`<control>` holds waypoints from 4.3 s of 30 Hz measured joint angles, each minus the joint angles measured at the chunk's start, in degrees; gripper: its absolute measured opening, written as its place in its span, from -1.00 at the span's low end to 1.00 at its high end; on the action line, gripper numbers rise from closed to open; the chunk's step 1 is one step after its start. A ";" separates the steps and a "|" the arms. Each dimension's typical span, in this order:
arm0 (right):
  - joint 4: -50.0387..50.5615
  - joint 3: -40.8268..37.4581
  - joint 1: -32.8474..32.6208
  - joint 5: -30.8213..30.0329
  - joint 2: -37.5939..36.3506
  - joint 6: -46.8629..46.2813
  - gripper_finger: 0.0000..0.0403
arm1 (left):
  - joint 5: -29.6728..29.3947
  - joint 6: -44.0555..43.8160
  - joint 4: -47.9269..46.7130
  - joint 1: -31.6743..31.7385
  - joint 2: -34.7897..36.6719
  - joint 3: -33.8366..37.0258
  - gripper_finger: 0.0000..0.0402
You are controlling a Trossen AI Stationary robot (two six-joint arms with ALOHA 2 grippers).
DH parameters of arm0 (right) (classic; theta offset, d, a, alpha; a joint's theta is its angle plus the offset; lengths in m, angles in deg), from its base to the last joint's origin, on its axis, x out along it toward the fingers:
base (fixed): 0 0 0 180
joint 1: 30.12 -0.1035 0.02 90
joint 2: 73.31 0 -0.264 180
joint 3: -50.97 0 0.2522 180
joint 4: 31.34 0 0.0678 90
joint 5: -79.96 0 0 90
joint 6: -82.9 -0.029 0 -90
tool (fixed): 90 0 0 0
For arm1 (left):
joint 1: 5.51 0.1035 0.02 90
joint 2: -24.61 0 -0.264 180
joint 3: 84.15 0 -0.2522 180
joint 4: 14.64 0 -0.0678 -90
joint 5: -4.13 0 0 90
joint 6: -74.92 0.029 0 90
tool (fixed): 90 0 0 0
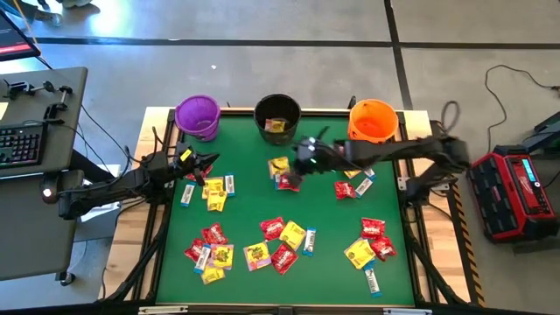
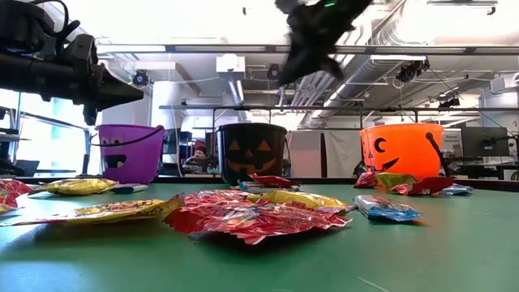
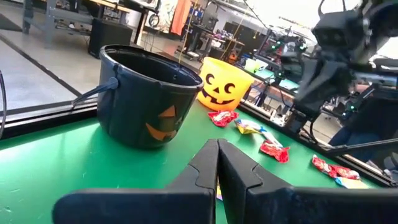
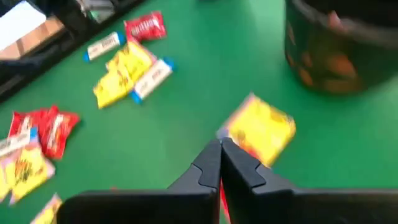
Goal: Sort candy by brand, put in halloween buckets
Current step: Put the yellow candy pack into the black bucket
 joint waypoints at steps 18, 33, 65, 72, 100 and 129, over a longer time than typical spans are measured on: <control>1.55 -25.97 -20.18 17.48 -17.52 -13.73 -0.82 | -0.23 -0.12 0.03 -0.02 0.00 0.00 -1.00; 5.01 -32.01 -28.21 29.09 -13.80 -9.65 -0.01 | -0.40 -1.55 0.06 -0.01 0.00 0.00 -1.00; 0.26 -32.07 -31.04 29.84 -4.77 3.79 -0.96 | 8.93 -4.55 -0.87 -0.02 -0.02 0.00 -1.00; -1.92 -32.07 -30.01 30.65 -5.30 -2.06 -0.99 | 11.62 -2.05 -0.86 -0.06 -0.04 0.00 -1.00; 10.67 -22.46 -29.70 26.86 -0.28 -7.26 0.05 | 17.18 -3.09 0.17 -0.06 -3.38 0.00 -0.98; 18.41 -16.90 -25.43 16.16 1.44 -3.47 -0.98 | 12.78 -4.06 -0.72 -0.08 -5.80 -0.02 -0.99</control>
